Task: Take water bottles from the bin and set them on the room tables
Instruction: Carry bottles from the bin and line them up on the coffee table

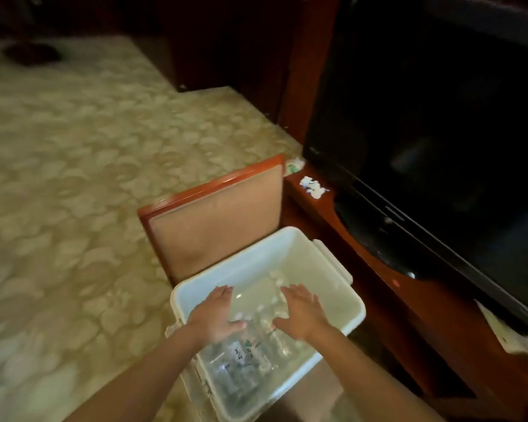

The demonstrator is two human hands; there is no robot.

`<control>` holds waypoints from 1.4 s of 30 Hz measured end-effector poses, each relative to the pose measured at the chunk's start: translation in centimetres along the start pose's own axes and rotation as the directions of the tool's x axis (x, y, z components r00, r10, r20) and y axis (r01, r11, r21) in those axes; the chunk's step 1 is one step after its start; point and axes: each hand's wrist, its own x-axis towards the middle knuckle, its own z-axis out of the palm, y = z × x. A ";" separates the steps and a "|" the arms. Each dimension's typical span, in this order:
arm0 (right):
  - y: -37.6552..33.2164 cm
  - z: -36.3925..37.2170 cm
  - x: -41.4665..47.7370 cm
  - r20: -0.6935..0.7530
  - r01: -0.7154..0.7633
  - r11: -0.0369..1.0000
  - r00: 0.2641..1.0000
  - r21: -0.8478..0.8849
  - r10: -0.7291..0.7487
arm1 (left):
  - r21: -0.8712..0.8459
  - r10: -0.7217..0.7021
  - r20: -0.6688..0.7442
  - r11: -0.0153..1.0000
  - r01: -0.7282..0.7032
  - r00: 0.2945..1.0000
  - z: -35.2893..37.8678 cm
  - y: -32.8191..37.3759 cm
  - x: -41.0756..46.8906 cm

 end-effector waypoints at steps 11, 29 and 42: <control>3.2 1.2 8.4 0.282 0.304 0.950 0.920 -0.077 -0.272 | -0.338 -0.441 0.020 0.842 0.421 0.897 6.9 0.9 0.7; 3.3 11.1 19.2 0.490 0.385 0.922 0.813 -0.046 -0.315 | -0.584 -0.631 0.170 0.554 0.594 0.757 18.0 -2.3 7.8; 3.7 17.3 21.0 0.505 0.052 0.950 0.837 0.308 -0.209 | -0.775 -0.742 0.158 0.316 0.547 0.652 24.2 -3.6 9.9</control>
